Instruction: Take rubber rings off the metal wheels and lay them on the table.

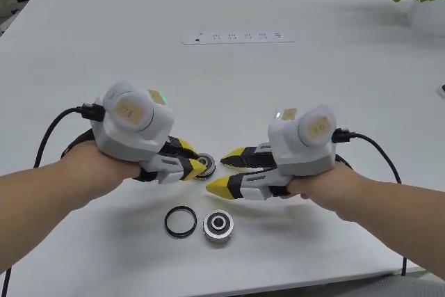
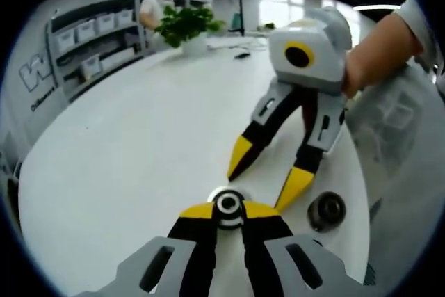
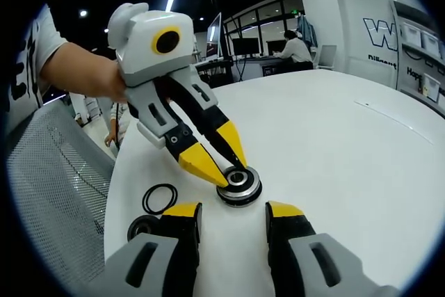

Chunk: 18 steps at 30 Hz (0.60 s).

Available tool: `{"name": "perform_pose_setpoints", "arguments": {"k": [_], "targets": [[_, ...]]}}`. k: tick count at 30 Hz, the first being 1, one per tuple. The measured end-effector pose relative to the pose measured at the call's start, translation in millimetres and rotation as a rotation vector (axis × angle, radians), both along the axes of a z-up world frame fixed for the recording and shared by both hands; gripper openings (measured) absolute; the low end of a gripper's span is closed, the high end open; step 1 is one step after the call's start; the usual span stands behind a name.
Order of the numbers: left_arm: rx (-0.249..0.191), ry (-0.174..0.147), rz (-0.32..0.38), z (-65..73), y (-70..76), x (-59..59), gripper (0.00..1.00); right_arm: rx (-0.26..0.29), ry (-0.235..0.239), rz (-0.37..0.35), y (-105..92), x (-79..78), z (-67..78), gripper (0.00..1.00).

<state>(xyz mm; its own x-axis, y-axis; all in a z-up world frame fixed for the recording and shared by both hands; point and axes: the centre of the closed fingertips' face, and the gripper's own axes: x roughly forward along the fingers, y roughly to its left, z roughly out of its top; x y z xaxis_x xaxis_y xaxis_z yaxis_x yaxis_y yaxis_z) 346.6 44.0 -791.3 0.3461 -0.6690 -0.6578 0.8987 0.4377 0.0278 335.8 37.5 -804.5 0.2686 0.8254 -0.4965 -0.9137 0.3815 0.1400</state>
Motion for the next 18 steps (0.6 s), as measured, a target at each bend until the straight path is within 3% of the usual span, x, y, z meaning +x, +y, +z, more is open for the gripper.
{"name": "perform_pose_setpoints", "arguments": {"k": [18], "targets": [[-0.011, -0.019, 0.017, -0.7, -0.1, 0.8, 0.13, 0.026, 0.008, -0.04, 3.1, 9.2, 4.2, 0.33]]}}
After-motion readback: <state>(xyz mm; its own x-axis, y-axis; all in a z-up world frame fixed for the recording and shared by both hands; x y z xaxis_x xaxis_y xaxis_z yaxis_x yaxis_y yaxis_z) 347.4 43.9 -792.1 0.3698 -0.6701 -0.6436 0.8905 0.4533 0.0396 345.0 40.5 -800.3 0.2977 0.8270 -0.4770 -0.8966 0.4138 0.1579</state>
